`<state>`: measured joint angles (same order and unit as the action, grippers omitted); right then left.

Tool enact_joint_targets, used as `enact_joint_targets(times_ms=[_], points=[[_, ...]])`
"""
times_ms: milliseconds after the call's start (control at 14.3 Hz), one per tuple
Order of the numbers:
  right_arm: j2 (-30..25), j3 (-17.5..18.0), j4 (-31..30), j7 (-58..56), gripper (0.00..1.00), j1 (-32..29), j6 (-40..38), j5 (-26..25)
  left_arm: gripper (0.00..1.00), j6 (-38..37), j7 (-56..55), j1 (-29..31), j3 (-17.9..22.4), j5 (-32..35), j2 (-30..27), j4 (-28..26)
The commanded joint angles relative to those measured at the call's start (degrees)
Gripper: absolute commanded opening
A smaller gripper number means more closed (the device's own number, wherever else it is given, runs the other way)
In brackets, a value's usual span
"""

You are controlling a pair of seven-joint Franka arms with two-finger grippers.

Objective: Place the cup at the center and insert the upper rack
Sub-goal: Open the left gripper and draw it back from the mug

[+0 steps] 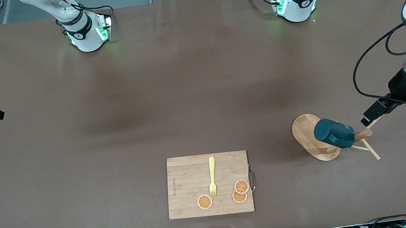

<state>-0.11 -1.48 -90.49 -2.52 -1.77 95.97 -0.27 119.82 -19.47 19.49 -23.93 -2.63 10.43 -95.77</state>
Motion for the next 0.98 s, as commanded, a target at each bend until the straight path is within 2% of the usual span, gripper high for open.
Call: enact_joint_targets(times_ms=[0,140,698,838,908], points=[[-0.3,0.1,-0.1,0.3,1.00,0.0,0.1,-1.0,1.00,-5.7,10.8,2.6,0.3,0.8,-4.9,-1.9],[-0.3,0.1,-0.1,0.3,1.00,0.0,-0.1,-1.0,1.00,-8.5,16.6,3.9,0.2,0.8,-7.3,-1.7],[-0.3,0.1,0.0,0.6,1.00,0.1,-0.1,-1.0,1.00,-15.5,22.1,4.0,0.9,0.3,-13.8,-0.3],[-0.3,0.1,0.1,0.5,1.00,0.2,0.1,-0.4,1.00,-15.8,22.1,0.8,3.7,0.1,-13.8,0.1],[-0.3,0.1,0.1,0.5,1.00,0.2,0.1,-0.3,1.00,-15.8,22.1,-3.3,7.7,0.2,-13.8,0.1]])
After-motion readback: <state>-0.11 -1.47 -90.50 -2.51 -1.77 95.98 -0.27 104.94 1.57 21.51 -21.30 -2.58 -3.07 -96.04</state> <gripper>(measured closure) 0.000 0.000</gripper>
